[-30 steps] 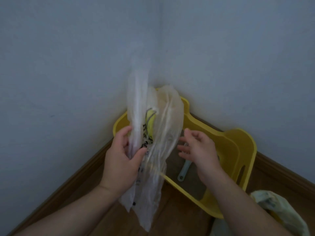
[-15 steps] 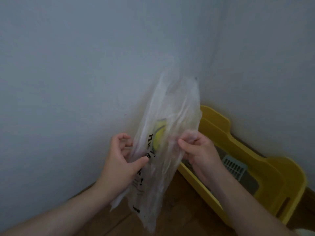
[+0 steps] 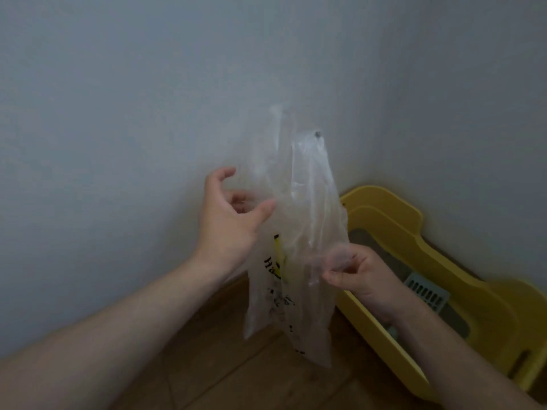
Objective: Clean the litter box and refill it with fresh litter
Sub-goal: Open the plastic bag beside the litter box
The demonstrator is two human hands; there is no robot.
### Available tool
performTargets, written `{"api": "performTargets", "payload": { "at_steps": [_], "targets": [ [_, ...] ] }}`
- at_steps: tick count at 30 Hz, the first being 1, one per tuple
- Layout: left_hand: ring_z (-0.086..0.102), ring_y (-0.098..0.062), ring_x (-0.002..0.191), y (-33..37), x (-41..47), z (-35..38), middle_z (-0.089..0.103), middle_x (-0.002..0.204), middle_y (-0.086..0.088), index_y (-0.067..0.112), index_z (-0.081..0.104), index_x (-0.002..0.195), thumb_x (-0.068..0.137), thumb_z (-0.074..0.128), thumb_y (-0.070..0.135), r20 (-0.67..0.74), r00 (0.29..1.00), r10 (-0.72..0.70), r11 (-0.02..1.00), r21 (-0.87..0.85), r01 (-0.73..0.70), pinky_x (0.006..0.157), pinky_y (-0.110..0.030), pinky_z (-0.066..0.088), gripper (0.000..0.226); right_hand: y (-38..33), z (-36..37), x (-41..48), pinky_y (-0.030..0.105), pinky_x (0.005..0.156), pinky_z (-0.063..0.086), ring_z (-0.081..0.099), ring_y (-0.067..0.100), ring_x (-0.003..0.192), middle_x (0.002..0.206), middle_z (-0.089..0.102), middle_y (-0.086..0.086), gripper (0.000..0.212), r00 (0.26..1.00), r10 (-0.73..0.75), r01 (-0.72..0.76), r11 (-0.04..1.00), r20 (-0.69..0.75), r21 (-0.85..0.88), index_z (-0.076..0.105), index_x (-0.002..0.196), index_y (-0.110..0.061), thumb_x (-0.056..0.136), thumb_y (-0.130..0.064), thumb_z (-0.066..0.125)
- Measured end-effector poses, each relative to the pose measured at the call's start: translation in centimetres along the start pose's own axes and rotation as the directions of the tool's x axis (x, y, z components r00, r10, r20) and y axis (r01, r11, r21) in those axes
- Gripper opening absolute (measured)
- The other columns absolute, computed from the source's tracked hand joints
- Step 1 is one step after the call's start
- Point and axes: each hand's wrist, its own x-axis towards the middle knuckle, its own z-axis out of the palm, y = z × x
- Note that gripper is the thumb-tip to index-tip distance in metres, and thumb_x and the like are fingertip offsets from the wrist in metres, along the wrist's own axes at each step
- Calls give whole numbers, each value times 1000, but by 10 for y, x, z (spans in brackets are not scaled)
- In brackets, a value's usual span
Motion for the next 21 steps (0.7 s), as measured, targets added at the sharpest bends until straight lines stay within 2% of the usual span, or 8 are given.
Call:
{"api": "performTargets", "payload": {
  "at_steps": [3,5,7,9,12,15,17,21],
  "targets": [
    [70,-21,81,1,3,-3,72,84,-10,18,61,111,83,75,9,95,993,-72,996,-48,77,77,-31,57,33,3,3,-5,23,78,55,72,10,96,93,78,-4,12,998,35,-37,999,-46,-34,61,94,19,84,13,63],
    [71,-17,80,-1,0,-10,74,85,-4,21,69,97,85,73,6,107,992,-66,993,-91,76,73,-26,58,20,3,3,-9,23,76,56,72,10,94,92,78,-4,13,994,56,-57,998,-93,-19,62,96,16,84,12,65],
    [67,-8,74,-4,-3,-19,72,82,1,17,71,89,85,71,5,94,995,-36,994,-101,46,70,-23,54,13,-7,-4,-12,30,81,57,71,17,100,103,76,0,26,992,81,-84,996,-95,-24,66,107,1,82,1,73],
    [62,-10,68,-7,-8,-29,68,77,-3,10,69,85,85,70,3,90,996,-12,992,-121,23,67,-26,51,7,-25,-16,-12,38,90,57,68,18,108,116,71,-2,49,991,97,-106,990,-90,-97,64,119,-18,73,-16,82],
    [60,-15,67,-11,-13,-36,67,76,-14,5,67,82,85,70,0,83,997,9,990,-141,2,64,-30,51,6,-74,-29,0,39,91,58,68,17,109,123,67,-2,79,979,12,-60,970,-202,-235,58,127,-24,57,-40,91],
    [57,-19,65,-14,-16,-36,62,71,-16,-2,65,79,83,70,-4,95,995,11,989,-150,3,65,-35,49,7,-129,-26,18,33,84,60,68,17,102,118,67,4,59,967,-141,43,910,-211,-412,60,122,-21,69,-31,83],
    [57,-17,64,-16,-20,-35,62,68,-10,-2,65,77,83,70,-2,104,995,-7,990,-136,21,65,-35,49,8,-157,-15,28,33,86,58,66,10,101,114,66,-6,46,961,-248,117,767,-124,-631,62,119,-24,78,-28,81],
    [57,-20,65,-23,-27,-28,61,68,-12,-7,62,78,82,70,-3,84,994,-70,985,-151,82,66,-38,49,10,-174,11,39,27,86,54,62,2,96,105,66,-11,33,930,-366,208,555,-13,-805,66,112,-22,82,-26,79]
  ]
}}
